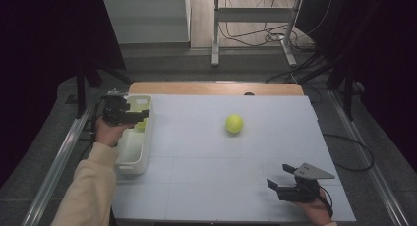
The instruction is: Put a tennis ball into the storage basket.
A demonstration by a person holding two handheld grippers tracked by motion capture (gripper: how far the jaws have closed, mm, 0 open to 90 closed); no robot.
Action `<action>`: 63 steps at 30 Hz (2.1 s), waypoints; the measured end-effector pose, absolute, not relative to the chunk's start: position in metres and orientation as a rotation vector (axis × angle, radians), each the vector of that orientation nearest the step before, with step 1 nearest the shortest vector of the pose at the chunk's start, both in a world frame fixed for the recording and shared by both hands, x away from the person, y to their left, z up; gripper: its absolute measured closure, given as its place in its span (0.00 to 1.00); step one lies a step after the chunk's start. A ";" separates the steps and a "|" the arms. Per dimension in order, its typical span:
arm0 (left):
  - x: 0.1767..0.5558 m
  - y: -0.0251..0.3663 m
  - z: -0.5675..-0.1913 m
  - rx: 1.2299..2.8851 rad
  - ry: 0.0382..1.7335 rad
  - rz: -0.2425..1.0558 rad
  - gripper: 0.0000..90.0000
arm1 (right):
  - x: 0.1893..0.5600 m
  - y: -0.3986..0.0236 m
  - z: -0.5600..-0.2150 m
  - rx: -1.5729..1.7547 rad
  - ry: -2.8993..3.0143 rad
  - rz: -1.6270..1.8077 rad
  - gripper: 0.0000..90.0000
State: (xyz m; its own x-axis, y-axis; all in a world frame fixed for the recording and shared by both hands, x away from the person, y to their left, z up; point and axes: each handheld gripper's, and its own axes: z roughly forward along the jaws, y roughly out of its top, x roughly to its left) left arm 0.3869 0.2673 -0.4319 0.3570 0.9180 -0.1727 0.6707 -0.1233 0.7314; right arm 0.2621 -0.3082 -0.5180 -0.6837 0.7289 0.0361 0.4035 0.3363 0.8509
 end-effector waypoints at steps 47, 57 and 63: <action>0.345 0.187 -0.409 1.824 1.003 0.278 0.15 | 0.262 -0.309 -0.519 1.014 2.239 1.271 0.18; 0.346 0.163 -0.412 1.851 0.958 0.247 0.15 | 0.262 -0.310 -0.518 1.009 2.239 1.276 0.18; 0.348 0.152 -0.413 1.863 0.938 0.238 0.15 | 0.262 -0.310 -0.518 1.008 2.238 1.279 0.18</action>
State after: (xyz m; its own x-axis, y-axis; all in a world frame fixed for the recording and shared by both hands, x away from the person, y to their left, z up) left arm 0.3478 0.1519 -0.4135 0.6802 0.6944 -0.2348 0.4989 -0.2037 0.8424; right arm 0.2621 -0.3098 -0.5178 -0.6745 0.7376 0.0297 0.4002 0.3316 0.8543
